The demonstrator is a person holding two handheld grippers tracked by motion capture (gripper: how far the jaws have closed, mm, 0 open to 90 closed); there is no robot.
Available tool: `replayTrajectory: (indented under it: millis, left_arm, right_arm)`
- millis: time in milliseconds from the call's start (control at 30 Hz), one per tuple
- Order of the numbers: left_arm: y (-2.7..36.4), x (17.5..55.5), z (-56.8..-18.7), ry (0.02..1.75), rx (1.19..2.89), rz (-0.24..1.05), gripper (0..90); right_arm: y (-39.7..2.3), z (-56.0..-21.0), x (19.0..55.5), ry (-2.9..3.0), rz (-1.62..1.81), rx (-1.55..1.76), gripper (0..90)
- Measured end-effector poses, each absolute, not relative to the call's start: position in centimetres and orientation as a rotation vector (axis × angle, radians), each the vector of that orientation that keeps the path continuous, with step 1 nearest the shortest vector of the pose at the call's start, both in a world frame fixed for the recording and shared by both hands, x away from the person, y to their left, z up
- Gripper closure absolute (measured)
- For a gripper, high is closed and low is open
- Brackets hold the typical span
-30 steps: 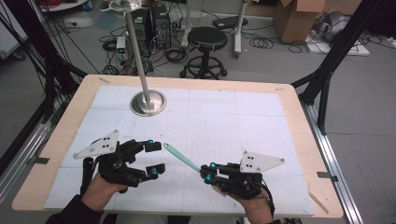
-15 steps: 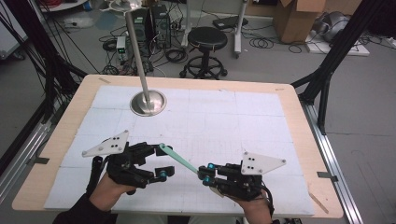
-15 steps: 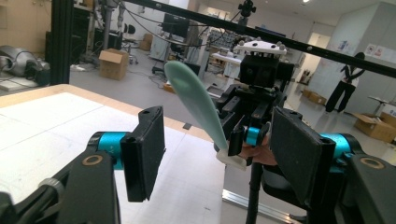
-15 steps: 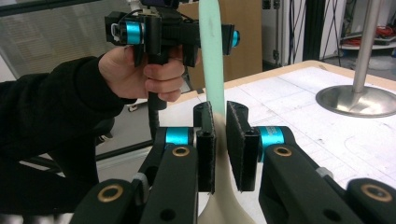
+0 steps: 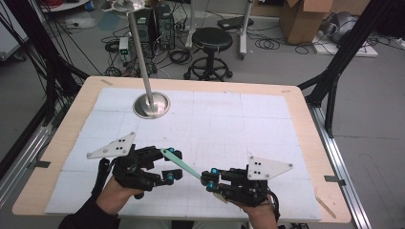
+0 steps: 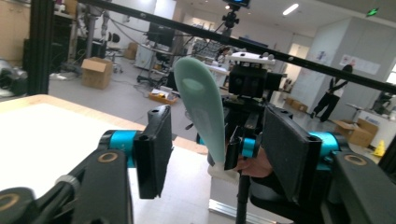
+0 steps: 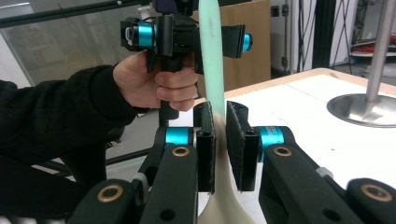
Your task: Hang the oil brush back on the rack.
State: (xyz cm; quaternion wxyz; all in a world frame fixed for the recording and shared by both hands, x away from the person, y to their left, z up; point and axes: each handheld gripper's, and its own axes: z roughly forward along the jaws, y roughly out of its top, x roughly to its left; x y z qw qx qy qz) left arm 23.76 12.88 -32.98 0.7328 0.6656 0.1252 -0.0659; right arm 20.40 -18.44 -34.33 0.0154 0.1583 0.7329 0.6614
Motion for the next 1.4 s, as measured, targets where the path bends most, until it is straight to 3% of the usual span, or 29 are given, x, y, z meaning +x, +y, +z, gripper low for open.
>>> replayTrajectory:
  millis: [800,1133,1200,1400]
  left_arm:
    - [13.1,23.8,-32.6,0.205,1.414,-0.162,73.4]
    - [13.1,23.6,-32.6,0.21,1.431,-0.152,75.3]
    - [13.2,23.4,-32.5,0.215,1.439,-0.126,75.6]
    - [13.6,23.3,-32.0,0.291,1.499,-0.057,76.0]
  right_arm:
    - [-18.1,-35.0,20.7,2.293,2.204,0.476,81.6]
    - [-17.9,-35.3,20.9,2.314,2.209,0.489,80.7]
    - [-17.9,-35.4,21.0,2.31,2.221,0.516,78.1]
    - [-18.3,-35.8,21.2,2.22,2.207,0.647,46.5]
